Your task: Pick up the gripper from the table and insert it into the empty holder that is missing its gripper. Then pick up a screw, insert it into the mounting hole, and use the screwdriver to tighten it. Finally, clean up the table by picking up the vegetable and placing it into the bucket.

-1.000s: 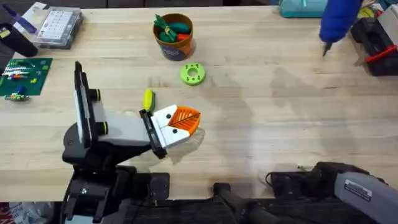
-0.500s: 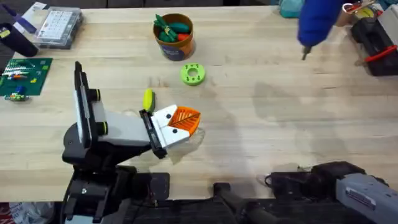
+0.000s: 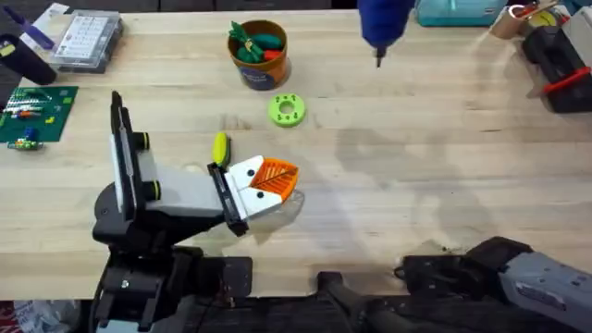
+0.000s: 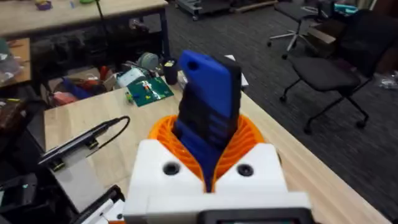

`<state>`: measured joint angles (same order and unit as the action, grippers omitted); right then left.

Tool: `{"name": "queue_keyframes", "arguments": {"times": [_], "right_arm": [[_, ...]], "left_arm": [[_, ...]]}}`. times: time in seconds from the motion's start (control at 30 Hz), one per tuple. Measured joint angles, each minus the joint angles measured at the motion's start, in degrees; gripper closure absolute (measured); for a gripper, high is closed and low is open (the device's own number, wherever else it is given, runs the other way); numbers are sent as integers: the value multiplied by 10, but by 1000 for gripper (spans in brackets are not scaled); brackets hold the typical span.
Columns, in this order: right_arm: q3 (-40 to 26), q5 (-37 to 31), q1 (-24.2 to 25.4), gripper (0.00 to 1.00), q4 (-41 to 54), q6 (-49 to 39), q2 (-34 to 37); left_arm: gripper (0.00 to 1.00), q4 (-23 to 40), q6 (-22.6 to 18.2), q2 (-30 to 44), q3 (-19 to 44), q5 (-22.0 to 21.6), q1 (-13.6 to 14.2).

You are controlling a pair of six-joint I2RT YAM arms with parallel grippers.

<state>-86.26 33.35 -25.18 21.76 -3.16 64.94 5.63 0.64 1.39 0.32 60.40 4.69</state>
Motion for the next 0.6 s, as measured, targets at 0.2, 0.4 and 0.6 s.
{"name": "queue_keyframes", "arguments": {"times": [0.2, 0.4, 0.6], "right_arm": [[0, 7, -26, 973, -12, 2, 1], [7, 45, -28, 973, -22, 1, 1], [104, 101, -28, 973, -187, 15, 1]], "left_arm": [[988, 0, 0, 0, 0, 0, 0], [987, 0, 0, 0, 0, 0, 0], [988, 0, 0, 0, 0, 0, 0]]}}
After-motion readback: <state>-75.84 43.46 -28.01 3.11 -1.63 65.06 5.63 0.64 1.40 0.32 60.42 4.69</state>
